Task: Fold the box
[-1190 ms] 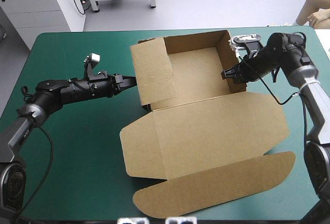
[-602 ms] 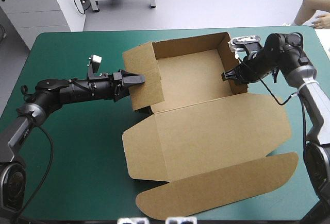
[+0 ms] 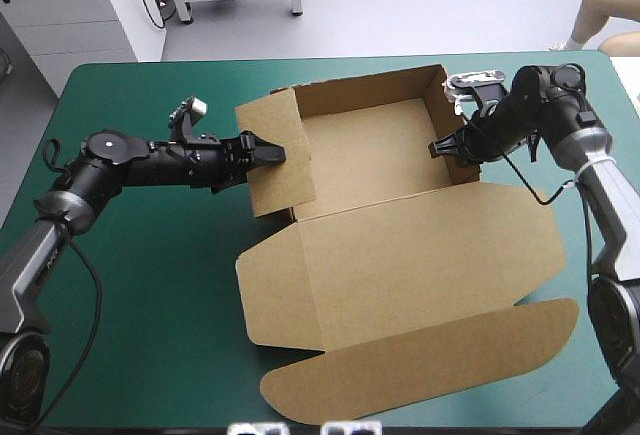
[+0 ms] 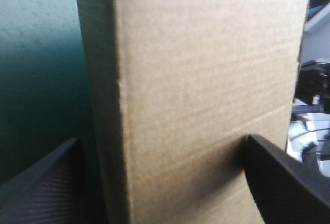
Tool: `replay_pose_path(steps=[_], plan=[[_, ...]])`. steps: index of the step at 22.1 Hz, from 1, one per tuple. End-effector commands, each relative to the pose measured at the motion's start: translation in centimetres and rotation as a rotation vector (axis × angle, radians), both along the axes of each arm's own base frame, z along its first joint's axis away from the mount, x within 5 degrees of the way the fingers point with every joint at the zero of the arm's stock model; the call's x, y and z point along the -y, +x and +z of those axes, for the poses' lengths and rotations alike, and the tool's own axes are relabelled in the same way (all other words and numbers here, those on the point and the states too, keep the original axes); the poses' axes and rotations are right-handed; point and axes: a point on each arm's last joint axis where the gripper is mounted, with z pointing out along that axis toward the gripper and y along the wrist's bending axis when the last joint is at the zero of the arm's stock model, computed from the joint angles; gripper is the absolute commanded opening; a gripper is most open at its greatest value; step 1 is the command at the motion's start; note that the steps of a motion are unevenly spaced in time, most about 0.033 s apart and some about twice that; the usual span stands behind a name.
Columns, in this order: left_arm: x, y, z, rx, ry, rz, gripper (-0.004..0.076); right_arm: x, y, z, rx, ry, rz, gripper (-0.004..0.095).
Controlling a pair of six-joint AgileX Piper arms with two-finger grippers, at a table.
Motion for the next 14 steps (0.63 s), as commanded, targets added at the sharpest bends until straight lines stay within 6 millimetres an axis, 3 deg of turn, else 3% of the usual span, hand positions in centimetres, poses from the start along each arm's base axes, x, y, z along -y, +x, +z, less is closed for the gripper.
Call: replay_pose_path(steps=[1, 5, 10, 14], plan=[[1.9, -1.0, 4.2, 0.068, 0.047, 0.058, 0.0599, -0.8, -0.7, 3.6, 0.125, 0.054, 0.007, -0.0015], [4.6, -1.7, 4.8, 0.026, 0.119, 0.119, 0.0598, -1.8, -0.8, 5.5, 0.184, 0.032, 0.008, -0.0015], [7.1, -2.9, 4.4, 0.025, 0.249, 0.179, 0.0447, -3.1, -1.5, 7.7, 0.231, -0.018, 0.033, -0.0015], [7.8, -3.2, 5.3, 0.043, 0.230, 0.170, 0.0443, -4.0, -1.9, 8.5, 0.256, -0.025, 0.058, -0.0016]])
